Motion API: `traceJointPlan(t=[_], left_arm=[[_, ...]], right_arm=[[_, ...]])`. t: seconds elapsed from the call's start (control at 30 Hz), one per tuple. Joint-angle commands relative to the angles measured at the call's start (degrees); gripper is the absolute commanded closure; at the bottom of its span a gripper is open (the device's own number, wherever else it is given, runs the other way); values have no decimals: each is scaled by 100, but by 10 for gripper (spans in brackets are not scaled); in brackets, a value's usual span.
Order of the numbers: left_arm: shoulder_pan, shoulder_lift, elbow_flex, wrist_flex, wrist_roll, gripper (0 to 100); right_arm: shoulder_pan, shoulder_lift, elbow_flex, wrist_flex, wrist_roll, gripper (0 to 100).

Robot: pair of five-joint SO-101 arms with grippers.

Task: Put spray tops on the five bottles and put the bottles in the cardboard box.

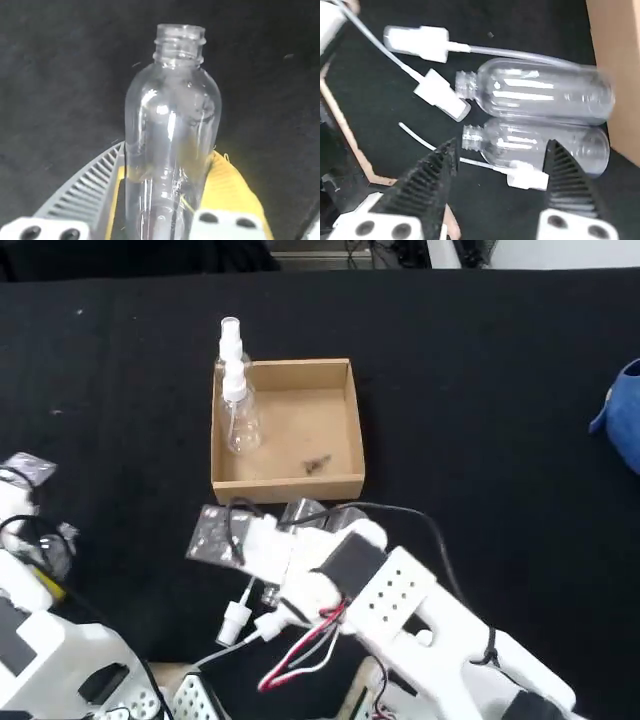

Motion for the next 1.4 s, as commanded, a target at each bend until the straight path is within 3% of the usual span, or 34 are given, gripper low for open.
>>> traceJointPlan(t=[0.0,0.33,0.57,0.87,1.37], left_arm=[[-602,-53,-743,-35,360,970],[-1525,-26,-1393,-35,1363,970],[-1824,-26,-1393,-35,2312,971],[-2070,-26,-1376,-26,2312,971],[-2202,-26,-1393,-35,2303,971]], right_arm=[[-378,22,-356,-114,79,754],[-677,1956,-1218,-237,202,754],[-853,2325,-1323,-466,2119,754],[-826,3108,-1666,-1327,2224,754],[-1319,3749,-1569,-1591,2198,754]])
